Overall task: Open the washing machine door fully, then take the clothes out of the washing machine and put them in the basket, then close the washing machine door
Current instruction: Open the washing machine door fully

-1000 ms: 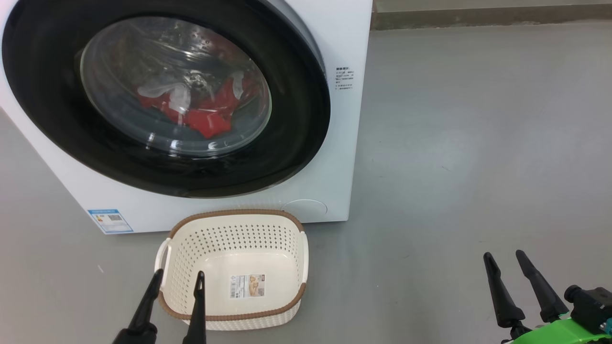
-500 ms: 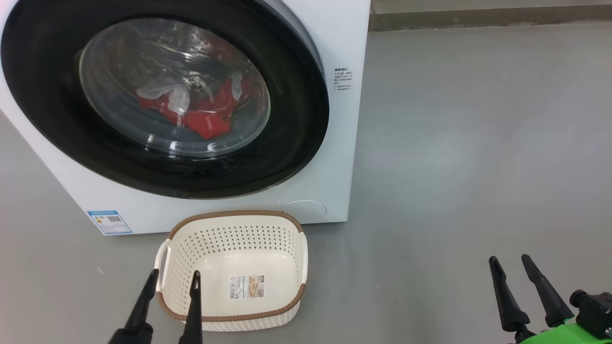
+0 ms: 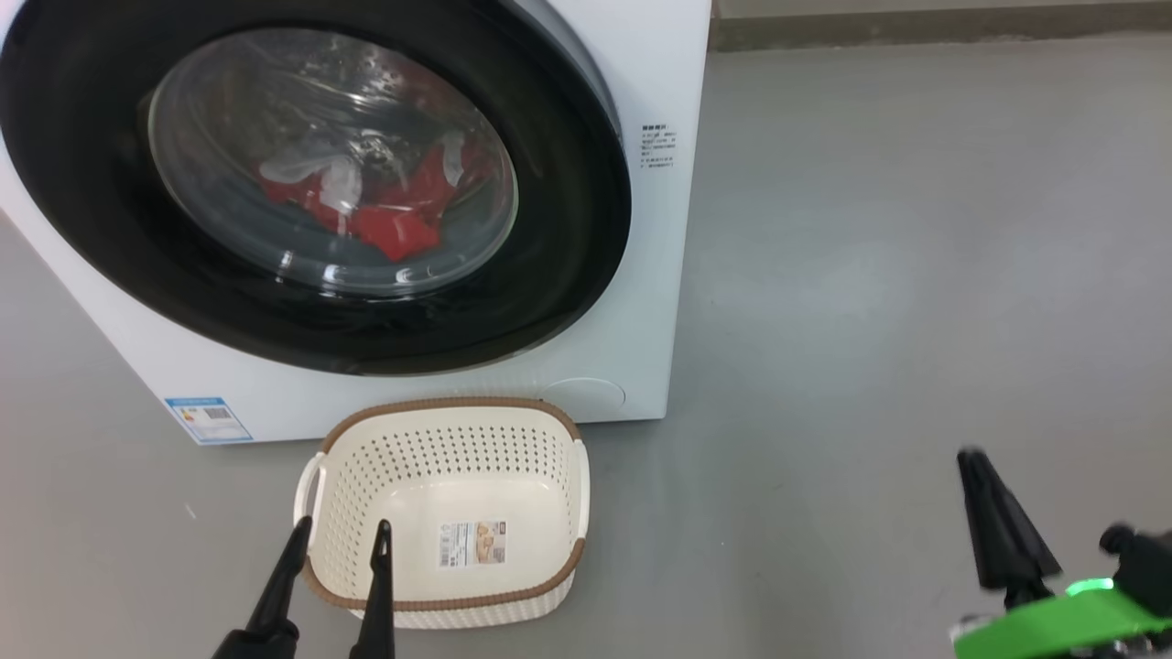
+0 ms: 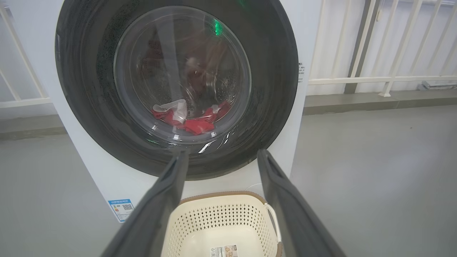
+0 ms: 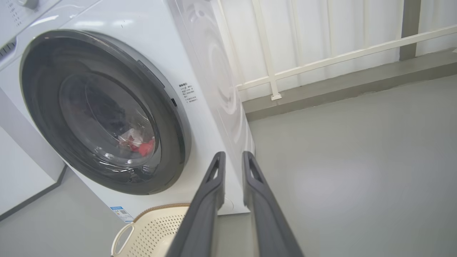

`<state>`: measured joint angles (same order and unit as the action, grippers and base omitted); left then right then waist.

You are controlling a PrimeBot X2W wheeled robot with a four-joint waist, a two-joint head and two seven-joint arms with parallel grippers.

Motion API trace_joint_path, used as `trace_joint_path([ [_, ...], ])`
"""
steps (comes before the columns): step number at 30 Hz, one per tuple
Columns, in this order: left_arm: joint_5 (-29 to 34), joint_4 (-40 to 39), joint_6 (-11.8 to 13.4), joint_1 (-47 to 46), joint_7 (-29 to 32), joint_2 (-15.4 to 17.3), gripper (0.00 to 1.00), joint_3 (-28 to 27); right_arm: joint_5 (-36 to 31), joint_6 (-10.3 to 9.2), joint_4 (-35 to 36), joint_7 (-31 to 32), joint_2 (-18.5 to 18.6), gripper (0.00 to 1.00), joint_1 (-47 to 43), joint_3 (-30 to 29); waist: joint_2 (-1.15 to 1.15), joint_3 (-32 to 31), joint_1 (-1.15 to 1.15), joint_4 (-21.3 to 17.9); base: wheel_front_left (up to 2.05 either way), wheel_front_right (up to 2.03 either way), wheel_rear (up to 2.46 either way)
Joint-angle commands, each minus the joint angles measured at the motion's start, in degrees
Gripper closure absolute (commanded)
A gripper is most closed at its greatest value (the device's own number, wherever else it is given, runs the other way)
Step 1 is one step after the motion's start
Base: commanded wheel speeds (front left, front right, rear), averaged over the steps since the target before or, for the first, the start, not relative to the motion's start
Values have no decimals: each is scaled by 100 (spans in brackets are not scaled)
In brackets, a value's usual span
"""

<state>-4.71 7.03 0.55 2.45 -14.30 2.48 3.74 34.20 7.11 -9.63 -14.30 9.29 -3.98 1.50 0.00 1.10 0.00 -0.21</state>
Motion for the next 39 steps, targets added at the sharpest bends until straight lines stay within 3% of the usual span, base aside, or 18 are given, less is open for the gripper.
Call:
trace_joint_path([
  [1,-65,-129,37,-101,-70,41,0,-149,271,37,245,-70,50,100,407,144,0,69,0,-6,0,0,0],
  [11,-221,-134,100,-431,-70,40,0,164,1857,37,339,-70,31,100,1740,183,0,546,0,134,0,0,0],
  [18,-366,-145,153,-783,-70,40,0,437,3313,37,-39,49,549,100,2982,642,0,938,0,431,0,0,0],
  [19,-411,-144,170,-860,-70,40,0,541,3758,37,-171,213,676,100,3326,722,0,1053,0,517,0,0,0],
  [24,-541,-144,234,-1040,-70,40,0,760,4675,37,-469,825,903,100,4093,833,0,1307,0,722,0,0,0],
  [32,-688,-185,313,-1317,-70,40,0,1029,5539,37,-725,1973,1156,100,5140,967,0,1679,0,983,0,0,0],
  [39,-802,-209,371,-1512,-70,40,0,1193,6464,37,-1202,3453,1188,100,5861,929,0,1979,0,1116,0,0,0],
])
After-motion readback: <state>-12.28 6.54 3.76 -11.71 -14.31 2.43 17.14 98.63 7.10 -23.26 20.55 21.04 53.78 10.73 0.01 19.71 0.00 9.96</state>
